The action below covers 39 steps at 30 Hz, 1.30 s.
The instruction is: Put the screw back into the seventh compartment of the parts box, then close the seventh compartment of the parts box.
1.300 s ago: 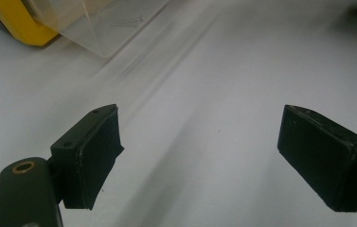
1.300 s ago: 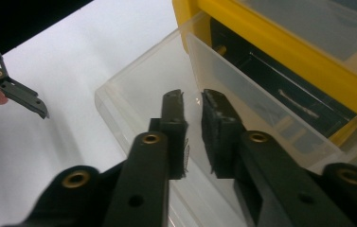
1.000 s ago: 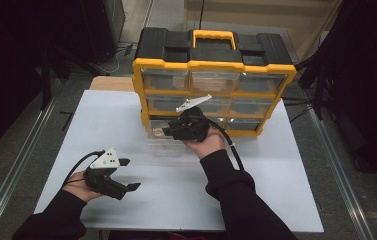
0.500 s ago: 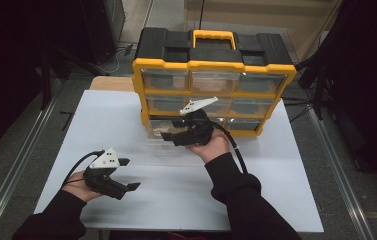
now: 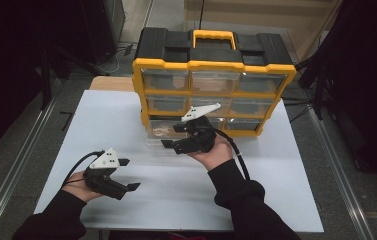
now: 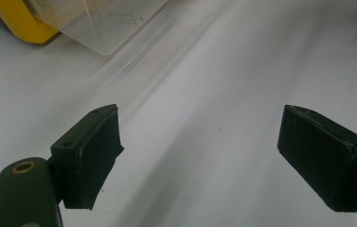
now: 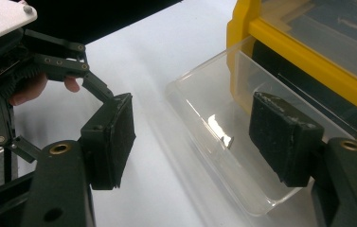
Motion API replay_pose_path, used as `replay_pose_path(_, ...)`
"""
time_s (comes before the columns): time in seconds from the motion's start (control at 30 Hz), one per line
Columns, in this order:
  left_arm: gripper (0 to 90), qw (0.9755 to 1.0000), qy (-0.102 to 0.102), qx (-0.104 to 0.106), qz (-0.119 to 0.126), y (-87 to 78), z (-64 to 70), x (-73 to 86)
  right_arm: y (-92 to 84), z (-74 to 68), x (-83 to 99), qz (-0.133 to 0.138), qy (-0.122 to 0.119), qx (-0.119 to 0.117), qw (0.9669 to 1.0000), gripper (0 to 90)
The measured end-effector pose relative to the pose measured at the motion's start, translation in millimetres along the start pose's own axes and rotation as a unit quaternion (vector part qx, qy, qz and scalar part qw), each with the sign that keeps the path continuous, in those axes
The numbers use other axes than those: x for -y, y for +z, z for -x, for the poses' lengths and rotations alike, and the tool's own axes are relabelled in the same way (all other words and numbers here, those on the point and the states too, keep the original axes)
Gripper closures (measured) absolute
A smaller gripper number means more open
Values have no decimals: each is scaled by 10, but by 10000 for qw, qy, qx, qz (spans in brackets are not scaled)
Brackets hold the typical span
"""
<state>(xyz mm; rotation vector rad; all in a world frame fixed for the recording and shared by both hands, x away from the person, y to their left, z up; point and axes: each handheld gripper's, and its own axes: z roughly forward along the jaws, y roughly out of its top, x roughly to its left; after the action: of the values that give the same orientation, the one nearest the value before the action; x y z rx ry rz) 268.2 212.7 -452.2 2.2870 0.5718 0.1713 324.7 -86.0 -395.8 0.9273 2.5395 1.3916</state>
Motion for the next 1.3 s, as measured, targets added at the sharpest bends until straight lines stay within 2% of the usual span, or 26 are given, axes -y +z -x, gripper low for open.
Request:
replay_pose_path(0.5,140,10000,-8,37,23,-6,-49,11,3,-31,25,-26,65,2,10000,344)
replay_pose_path(0.73,140,10000,-42,23,26,-5,-84,14,30,-70,71,-58,-1,22,10000,346)
replay_pose_path(1.07,140,9999,-27,-7,106,-50,-45,22,49,-84,201,-25,71,170,9998,360)
replay_pose_path(1.3,140,9999,-52,-2,119,-49,-42,16,69,-157,257,59,94,278,9996,400)
